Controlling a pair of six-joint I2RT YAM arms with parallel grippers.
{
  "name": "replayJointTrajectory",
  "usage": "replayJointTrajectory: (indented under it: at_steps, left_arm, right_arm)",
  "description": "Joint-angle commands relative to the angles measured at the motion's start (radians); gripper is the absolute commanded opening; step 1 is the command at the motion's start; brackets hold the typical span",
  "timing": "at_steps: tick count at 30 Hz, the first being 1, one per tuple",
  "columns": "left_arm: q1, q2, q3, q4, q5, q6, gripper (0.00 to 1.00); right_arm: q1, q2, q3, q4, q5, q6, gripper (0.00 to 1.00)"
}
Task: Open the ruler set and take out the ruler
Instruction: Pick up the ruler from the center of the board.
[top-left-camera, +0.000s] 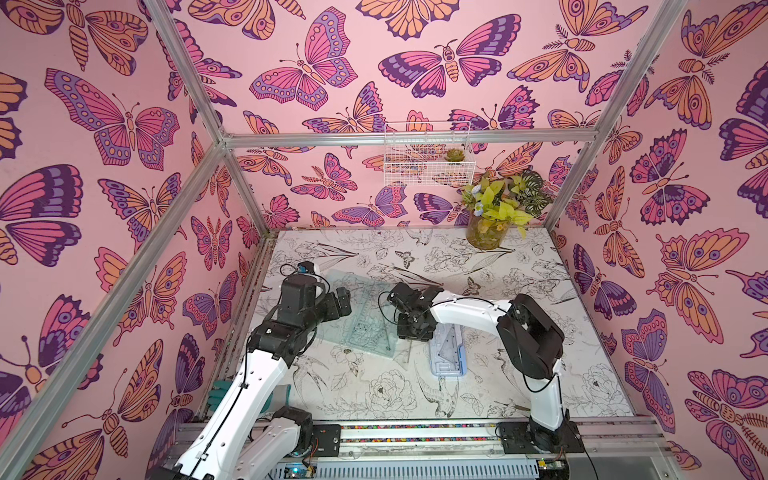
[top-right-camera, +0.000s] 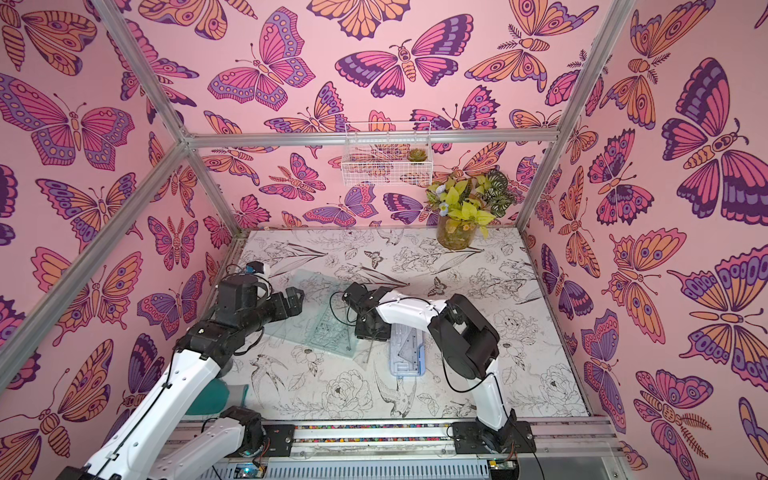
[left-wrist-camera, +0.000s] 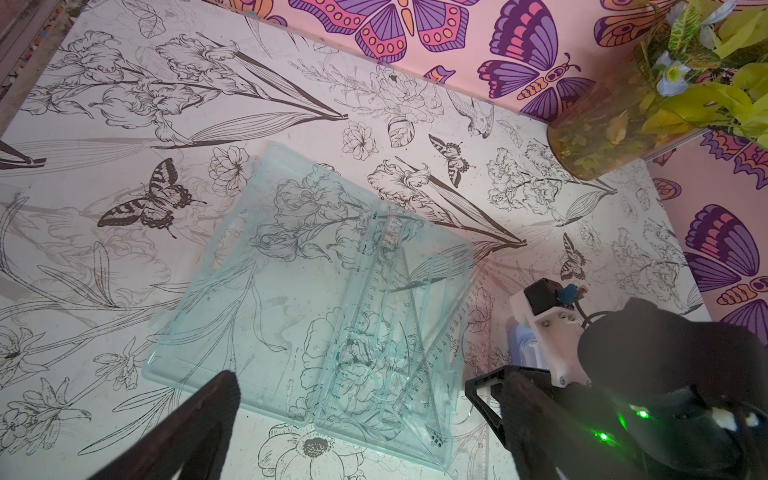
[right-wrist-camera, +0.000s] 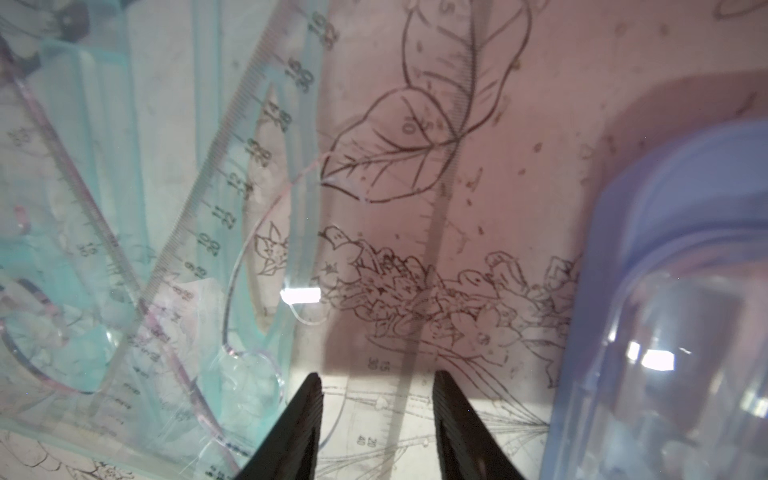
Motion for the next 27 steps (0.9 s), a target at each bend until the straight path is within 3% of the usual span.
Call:
replayJointTrajectory:
  at_steps: [1,14,27]
  left_arm:
    - [0.004,-0.009,-0.015,-0.018,-0.007,0.003,1.0]
    - [0.003,-0.009,-0.013,-0.018,-0.007,0.006,1.0]
    - [0.004,-0.009,-0.011,-0.019,-0.007,0.006,1.0]
  right_arm:
    - [-0.001,0.034,0.039,-0.02,-0.01,-0.013,0.45]
    - [0.001,0.053,0.065,-0.032,-0.022,-0.031,0.27]
    - [-0.014,-0.048,0.068,-0.036,0.016,-0.088,0.24]
